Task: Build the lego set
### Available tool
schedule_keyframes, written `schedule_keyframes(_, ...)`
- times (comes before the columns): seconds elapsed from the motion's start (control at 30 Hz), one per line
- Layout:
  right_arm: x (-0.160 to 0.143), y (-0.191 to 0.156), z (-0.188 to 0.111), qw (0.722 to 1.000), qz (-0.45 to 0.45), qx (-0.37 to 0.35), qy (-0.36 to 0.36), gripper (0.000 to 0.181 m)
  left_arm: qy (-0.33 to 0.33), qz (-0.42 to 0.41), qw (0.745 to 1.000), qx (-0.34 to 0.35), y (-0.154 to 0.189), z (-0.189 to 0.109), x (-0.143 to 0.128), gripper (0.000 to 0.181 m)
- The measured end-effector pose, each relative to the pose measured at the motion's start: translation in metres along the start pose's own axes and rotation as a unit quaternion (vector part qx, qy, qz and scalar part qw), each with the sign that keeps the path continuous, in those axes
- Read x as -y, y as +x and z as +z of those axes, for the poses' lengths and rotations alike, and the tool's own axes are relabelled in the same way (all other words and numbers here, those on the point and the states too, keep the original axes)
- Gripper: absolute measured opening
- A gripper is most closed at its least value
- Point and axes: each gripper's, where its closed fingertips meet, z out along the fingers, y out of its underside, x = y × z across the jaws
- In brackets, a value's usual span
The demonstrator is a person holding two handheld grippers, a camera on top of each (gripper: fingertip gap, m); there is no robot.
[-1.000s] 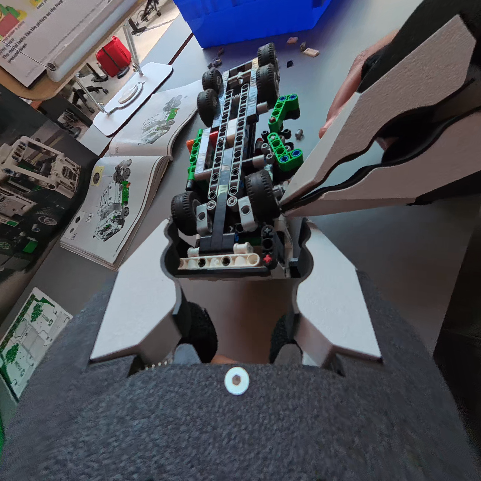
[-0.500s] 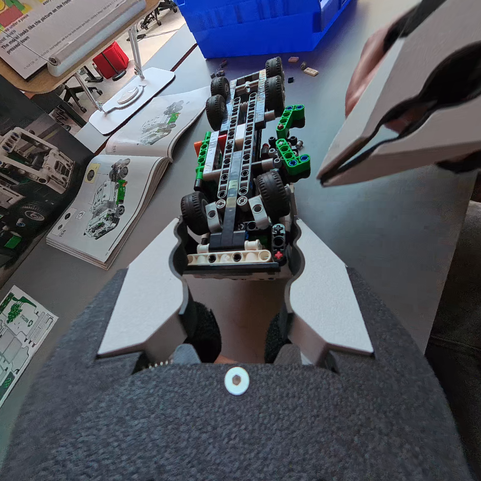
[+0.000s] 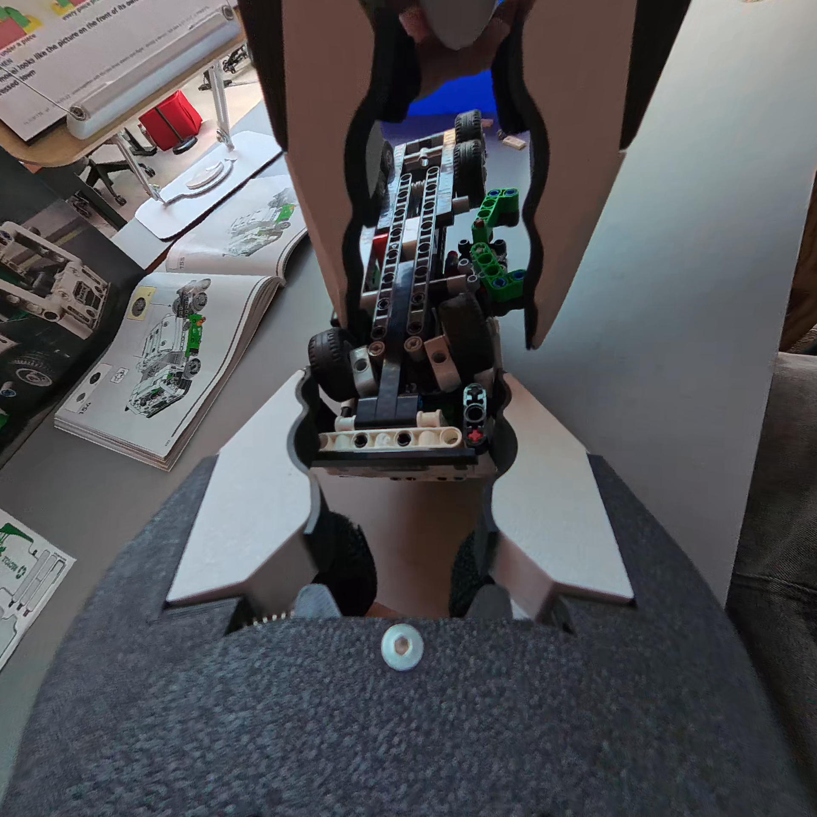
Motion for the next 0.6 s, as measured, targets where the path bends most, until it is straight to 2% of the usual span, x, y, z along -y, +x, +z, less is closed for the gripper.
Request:
schedule_keyframes(0.17, 0.0050, 0.0063, -0.0052, 1.000, -0.015, -0.003, 0.026, 0.062, 0.010, -0.010, 1.000, -0.011, -0.0018, -0.0011, -0.0021, 0.078)
schedule_keyframes(0.57, 0.0079, 0.0074, -0.0040, 0.999, 0.007, 0.008, 0.032, 0.058, 0.021, -0.021, 0.999, -0.013, -0.0011, -0.0013, 0.0012, 0.074)
schedule_keyframes(0.6, 0.0074, 0.0030, -0.0034, 0.999, 0.006, 0.026, 0.031, 0.050, 0.024, -0.023, 0.999, -0.013, -0.0008, -0.0012, 0.0020, 0.073)
